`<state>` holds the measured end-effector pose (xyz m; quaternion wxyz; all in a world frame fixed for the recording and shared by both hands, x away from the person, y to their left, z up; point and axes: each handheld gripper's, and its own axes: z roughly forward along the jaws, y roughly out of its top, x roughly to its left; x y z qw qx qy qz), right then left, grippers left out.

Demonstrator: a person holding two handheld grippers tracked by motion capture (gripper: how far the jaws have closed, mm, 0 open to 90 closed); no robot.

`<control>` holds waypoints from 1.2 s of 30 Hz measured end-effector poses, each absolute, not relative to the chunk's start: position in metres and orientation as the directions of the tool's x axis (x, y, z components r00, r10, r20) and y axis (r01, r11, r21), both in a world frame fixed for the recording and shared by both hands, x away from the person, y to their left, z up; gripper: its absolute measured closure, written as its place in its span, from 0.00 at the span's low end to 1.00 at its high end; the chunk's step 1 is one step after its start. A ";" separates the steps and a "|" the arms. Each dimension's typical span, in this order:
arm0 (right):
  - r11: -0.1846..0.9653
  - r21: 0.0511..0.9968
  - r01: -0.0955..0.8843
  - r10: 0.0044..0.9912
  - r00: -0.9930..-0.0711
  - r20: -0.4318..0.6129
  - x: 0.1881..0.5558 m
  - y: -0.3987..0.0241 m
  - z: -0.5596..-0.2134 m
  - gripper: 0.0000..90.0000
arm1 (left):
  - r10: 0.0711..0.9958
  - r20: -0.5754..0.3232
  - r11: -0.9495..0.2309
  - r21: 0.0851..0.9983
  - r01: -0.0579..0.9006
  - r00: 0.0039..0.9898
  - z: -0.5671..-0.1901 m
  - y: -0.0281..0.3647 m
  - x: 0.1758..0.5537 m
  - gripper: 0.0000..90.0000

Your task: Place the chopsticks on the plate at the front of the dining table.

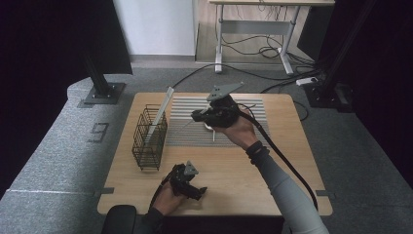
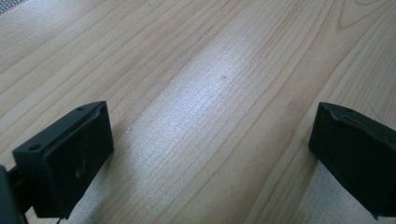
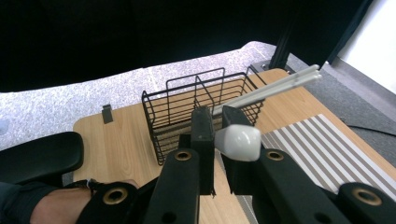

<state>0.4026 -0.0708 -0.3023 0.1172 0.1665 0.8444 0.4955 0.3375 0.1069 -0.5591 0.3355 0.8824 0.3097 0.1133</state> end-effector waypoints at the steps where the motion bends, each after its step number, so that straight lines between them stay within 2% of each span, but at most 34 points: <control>1: 0.453 0.876 0.165 0.397 -0.917 -0.033 0.403 -0.071 -0.302 0.92 | 0.624 -0.008 -0.582 0.663 0.471 0.781 -0.559 0.107 0.338 0.00; 14: 0.421 0.883 0.209 0.461 -0.887 -0.010 0.404 -0.115 -0.318 0.92 | 0.662 -0.019 -0.540 0.681 0.494 0.749 -0.554 0.115 0.348 0.00; 25: 0.427 0.878 0.216 0.455 -0.890 -0.002 0.393 -0.131 -0.340 0.92 | 0.648 0.011 -0.520 0.737 0.431 0.762 -0.530 0.117 0.356 0.00; 30: 0.431 0.874 0.223 0.450 -0.893 0.005 0.387 -0.136 -0.348 0.92 | 0.648 0.015 -0.508 0.753 0.417 0.761 -0.519 0.117 0.364 0.06; 33: 0.431 0.873 0.230 0.450 -0.893 0.014 0.385 -0.139 -0.353 0.92 | 0.643 0.032 -0.511 0.762 0.398 0.765 -0.513 0.115 0.368 0.15; 36: 0.432 0.870 0.238 0.448 -0.894 0.022 0.384 -0.141 -0.358 0.92 | 0.636 0.048 -0.515 0.769 0.379 0.770 -0.510 0.111 0.371 0.18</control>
